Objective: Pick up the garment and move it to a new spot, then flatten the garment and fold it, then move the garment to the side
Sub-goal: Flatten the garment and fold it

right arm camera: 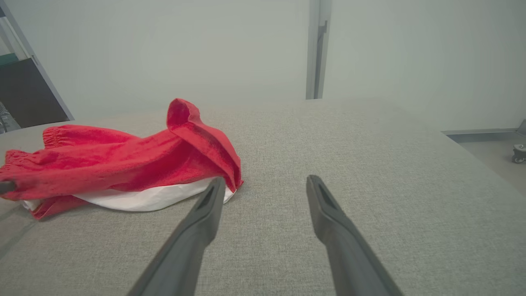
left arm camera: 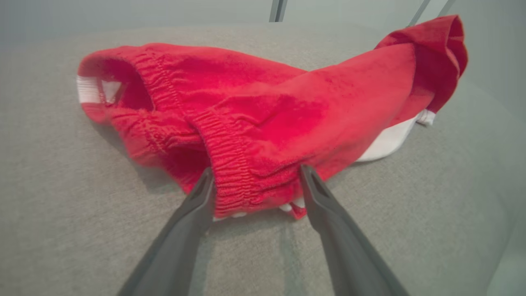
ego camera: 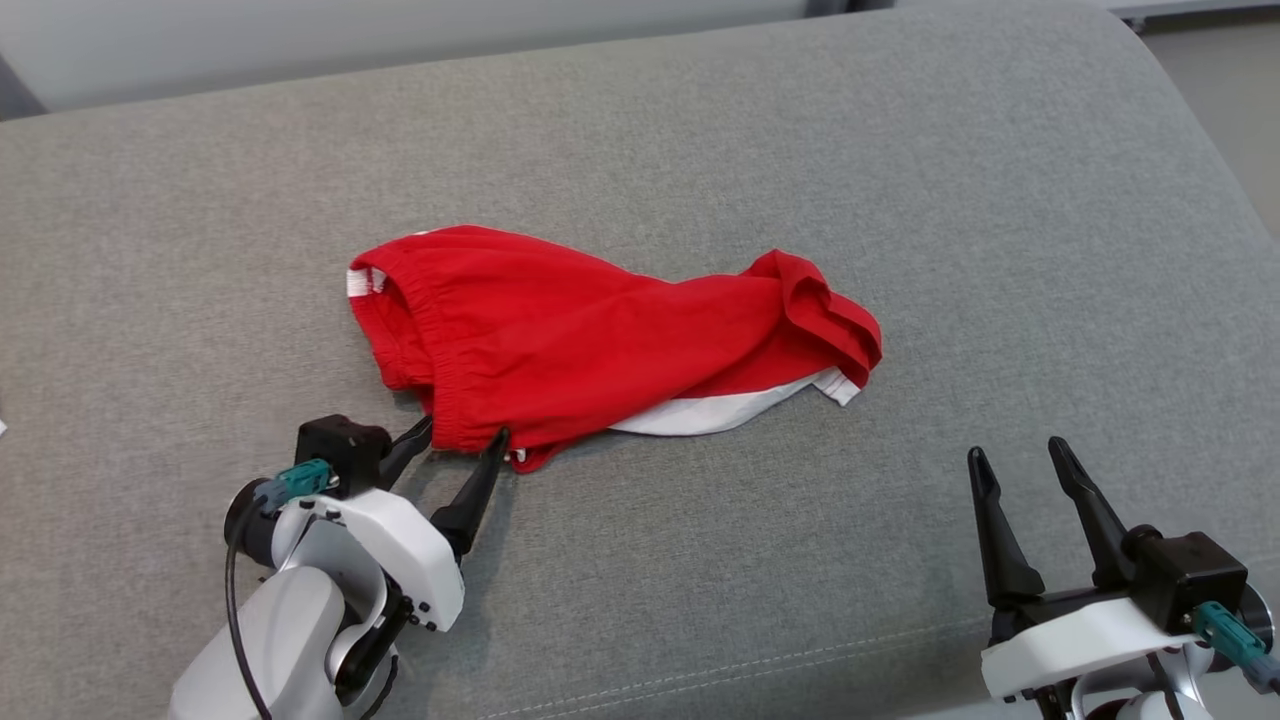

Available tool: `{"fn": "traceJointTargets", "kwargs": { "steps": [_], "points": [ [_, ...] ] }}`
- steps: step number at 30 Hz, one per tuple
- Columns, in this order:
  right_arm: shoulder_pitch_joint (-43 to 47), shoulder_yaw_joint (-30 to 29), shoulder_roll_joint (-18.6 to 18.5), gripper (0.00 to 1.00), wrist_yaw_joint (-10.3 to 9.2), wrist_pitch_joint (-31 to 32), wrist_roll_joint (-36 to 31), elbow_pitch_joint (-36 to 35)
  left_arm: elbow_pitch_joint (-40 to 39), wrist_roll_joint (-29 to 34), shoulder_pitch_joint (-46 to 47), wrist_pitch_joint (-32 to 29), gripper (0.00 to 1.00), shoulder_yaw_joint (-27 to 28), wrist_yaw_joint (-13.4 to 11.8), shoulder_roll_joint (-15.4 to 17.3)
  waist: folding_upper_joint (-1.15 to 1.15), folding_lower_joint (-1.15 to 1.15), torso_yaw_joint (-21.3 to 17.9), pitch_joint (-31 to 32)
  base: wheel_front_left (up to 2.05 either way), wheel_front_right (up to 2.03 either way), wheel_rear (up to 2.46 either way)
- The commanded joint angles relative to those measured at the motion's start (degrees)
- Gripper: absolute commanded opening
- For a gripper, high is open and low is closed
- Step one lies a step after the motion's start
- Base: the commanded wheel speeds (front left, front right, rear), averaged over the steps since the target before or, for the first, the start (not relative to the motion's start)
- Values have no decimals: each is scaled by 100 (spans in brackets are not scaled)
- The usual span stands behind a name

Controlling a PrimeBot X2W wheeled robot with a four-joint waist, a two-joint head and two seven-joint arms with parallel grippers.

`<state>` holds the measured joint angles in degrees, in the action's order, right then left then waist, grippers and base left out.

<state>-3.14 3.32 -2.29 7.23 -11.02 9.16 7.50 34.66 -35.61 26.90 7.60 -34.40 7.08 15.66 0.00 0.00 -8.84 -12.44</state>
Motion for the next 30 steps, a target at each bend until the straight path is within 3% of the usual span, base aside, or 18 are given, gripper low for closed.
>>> {"fn": "traceJointTargets", "kwargs": {
  "steps": [1, 2, 3, 4, 10, 15, 18, 25, 27, 30],
  "points": [
    [-195, 140, -59, 100, 25, -116, 76, -63, 72, -160, 348, 62, 100, 24, 39, 209, 0, 0, -61, -54, 0, 0, 0],
    [-213, 142, -59, 100, 25, -129, 83, -38, 142, -219, 391, 57, 100, -70, 39, 227, 0, 0, -68, -54, 0, 0, 0],
    [-227, 143, -59, 100, 25, -141, 87, -16, 185, -277, 427, 81, 46, -149, 39, 245, 0, 0, -72, -51, 0, 0, 0],
    [-237, 141, -59, 100, 25, -153, 91, 3, 216, -327, 455, 136, 0, -199, 39, 262, 0, 0, -70, -43, 0, 0, 0],
    [-202, 82, -59, 100, 25, -200, 113, 83, 176, -495, 388, 254, 0, -389, 40, 327, 0, 0, 25, 34, 0, 0, 0],
    [-129, 26, -59, 100, 25, -217, 147, 119, -441, -599, 21, 66, 0, -438, -46, 519, 0, 0, 224, 133, 0, 0, 0],
    [-94, 5, -59, 100, 25, -211, 157, 114, -1241, -703, -311, -231, 0, -404, -256, 771, 0, 0, 352, 177, 0, 0, 0],
    [-132, -3, -59, 100, 25, -157, 172, 43, -3424, -892, -719, -1060, 0, -46, -884, 1713, 0, 0, 500, 120, 0, 0, 0],
    [-191, 35, -59, 100, 25, -149, 189, 38, -3588, -1060, -645, -1306, 0, 84, -923, 1868, 0, 0, 469, 60, 0, 0, 0],
    [-311, 134, -59, 100, 25, -152, 215, 75, -3318, -1398, -378, -1605, 0, 233, -785, 1924, 0, 0, 339, -34, 0, 0, 0]
  ]
}}
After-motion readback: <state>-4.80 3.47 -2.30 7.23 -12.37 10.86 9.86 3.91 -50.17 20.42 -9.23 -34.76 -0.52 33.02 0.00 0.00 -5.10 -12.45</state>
